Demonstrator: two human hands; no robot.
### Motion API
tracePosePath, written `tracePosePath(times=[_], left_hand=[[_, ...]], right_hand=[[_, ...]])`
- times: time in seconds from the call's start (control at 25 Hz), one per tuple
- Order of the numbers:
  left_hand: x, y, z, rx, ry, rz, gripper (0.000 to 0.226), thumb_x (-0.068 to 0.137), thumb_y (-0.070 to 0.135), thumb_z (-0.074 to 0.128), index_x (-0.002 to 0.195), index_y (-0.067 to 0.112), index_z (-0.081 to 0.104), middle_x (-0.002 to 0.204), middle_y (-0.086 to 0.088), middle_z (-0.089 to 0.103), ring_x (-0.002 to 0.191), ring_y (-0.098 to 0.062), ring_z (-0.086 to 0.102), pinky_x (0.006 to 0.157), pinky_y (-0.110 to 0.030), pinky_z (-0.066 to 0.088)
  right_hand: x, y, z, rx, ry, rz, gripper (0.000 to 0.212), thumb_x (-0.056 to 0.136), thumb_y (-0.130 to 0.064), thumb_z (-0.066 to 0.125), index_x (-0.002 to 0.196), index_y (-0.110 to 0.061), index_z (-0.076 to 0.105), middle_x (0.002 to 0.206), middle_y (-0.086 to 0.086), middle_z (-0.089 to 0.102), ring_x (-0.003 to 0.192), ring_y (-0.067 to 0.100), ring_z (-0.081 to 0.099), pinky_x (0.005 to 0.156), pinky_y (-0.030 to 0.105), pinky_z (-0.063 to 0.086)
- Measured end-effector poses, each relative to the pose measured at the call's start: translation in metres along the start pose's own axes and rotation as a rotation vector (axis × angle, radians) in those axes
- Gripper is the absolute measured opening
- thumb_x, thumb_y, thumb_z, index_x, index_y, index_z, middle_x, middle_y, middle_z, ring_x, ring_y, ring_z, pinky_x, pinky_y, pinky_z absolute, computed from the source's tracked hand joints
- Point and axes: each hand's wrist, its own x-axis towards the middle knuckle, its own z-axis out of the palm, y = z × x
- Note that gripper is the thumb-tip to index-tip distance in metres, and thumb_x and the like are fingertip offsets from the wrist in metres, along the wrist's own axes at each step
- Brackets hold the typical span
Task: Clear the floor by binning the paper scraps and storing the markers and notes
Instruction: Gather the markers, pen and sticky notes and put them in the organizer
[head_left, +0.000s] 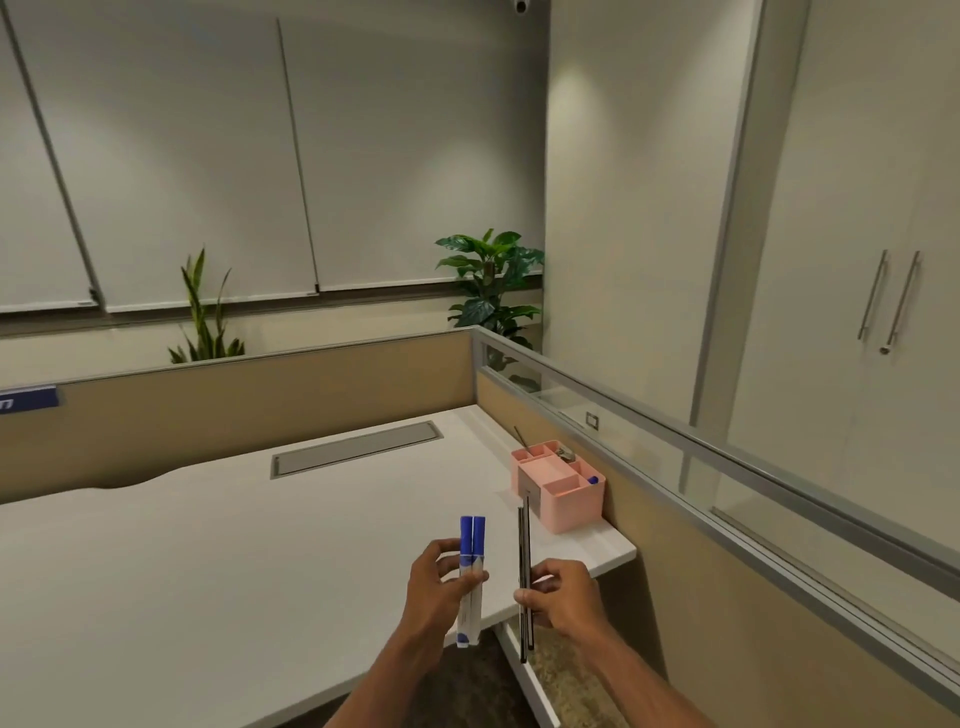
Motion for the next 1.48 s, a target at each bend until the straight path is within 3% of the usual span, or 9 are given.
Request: tracePosePath(times=[0.28,0.4,0.48,0.64,0.76,0.84,1.12,1.48], left_hand=[[0.081,0.011,0.030,-0.030,-0.090,0.006,0.037,0.082,0.014,0.071,0.110,0.023,0.049,0.110,-0.002,0.061,0.103,-0.029,0.060,0.093,-0.049,0.044],[0.115,0.010,0.041,-0.046,-0.086,0.008,0.035,0.083,0.014,0.071,0.108,0.025,0.048,0.113,-0.006,0.063,0.103,-0.030,0.062,0.089,-0.045,0.046],[0.145,0.007,0.048,-0.059,-0.065,0.003,0.035,0.083,0.014,0.071,0.109,0.023,0.048,0.115,-0.009,0.064,0.103,-0.031,0.063,0.085,-0.042,0.048],[0.210,0.004,0.064,-0.089,-0.048,-0.031,0.037,0.083,0.010,0.070,0.110,0.021,0.048,0.118,-0.011,0.063,0.104,-0.033,0.064,0.085,-0.042,0.049],[0.256,0.005,0.081,-0.091,-0.017,-0.075,0.038,0.083,0.009,0.070,0.113,0.020,0.047,0.120,-0.012,0.061,0.106,-0.034,0.062,0.089,-0.046,0.049],[0.284,0.003,0.095,-0.090,0.005,-0.103,0.040,0.083,0.010,0.070,0.115,0.018,0.047,0.122,-0.012,0.060,0.108,-0.034,0.062,0.093,-0.048,0.048],[0.358,-0.015,0.117,-0.034,0.057,-0.175,0.038,0.084,0.014,0.070,0.112,0.021,0.046,0.122,-0.009,0.060,0.105,-0.032,0.064,0.091,-0.046,0.050],[0.390,-0.038,0.119,-0.030,0.098,-0.232,0.040,0.082,0.015,0.071,0.113,0.022,0.046,0.121,-0.008,0.061,0.106,-0.032,0.064,0.091,-0.045,0.051]], right_hand=[[0.077,-0.005,-0.005,0.030,0.103,0.038,0.026,0.076,-0.010,0.077,0.100,-0.012,0.064,0.091,0.005,0.072,0.072,0.011,0.069,0.057,0.019,0.057],[0.114,-0.007,-0.006,-0.002,0.114,0.032,0.021,0.078,-0.010,0.075,0.096,-0.012,0.064,0.100,0.010,0.073,0.073,0.012,0.068,0.068,0.026,0.059],[0.146,-0.010,-0.010,-0.028,0.121,0.020,0.025,0.079,-0.010,0.074,0.102,-0.007,0.065,0.106,0.012,0.072,0.084,0.021,0.070,0.078,0.034,0.059],[0.223,-0.021,-0.032,-0.087,0.177,-0.043,0.033,0.079,-0.007,0.073,0.110,-0.004,0.063,0.114,0.014,0.069,0.100,0.029,0.069,0.062,0.020,0.057],[0.288,-0.036,-0.050,-0.094,0.218,-0.070,0.028,0.076,-0.004,0.076,0.102,-0.002,0.066,0.103,0.018,0.072,0.091,0.030,0.070,0.076,0.041,0.061],[0.331,-0.042,-0.058,-0.122,0.208,-0.097,0.022,0.074,-0.003,0.077,0.095,-0.003,0.068,0.094,0.017,0.074,0.086,0.029,0.070,0.081,0.047,0.059],[0.455,-0.047,-0.053,-0.184,0.189,-0.152,0.020,0.077,-0.004,0.074,0.096,-0.005,0.067,0.096,0.013,0.074,0.086,0.024,0.071,0.078,0.034,0.059],[0.503,-0.006,-0.020,-0.453,0.050,-0.077,0.015,0.077,-0.008,0.075,0.087,-0.014,0.066,0.090,0.010,0.073,0.079,0.022,0.067,0.071,0.034,0.059]])
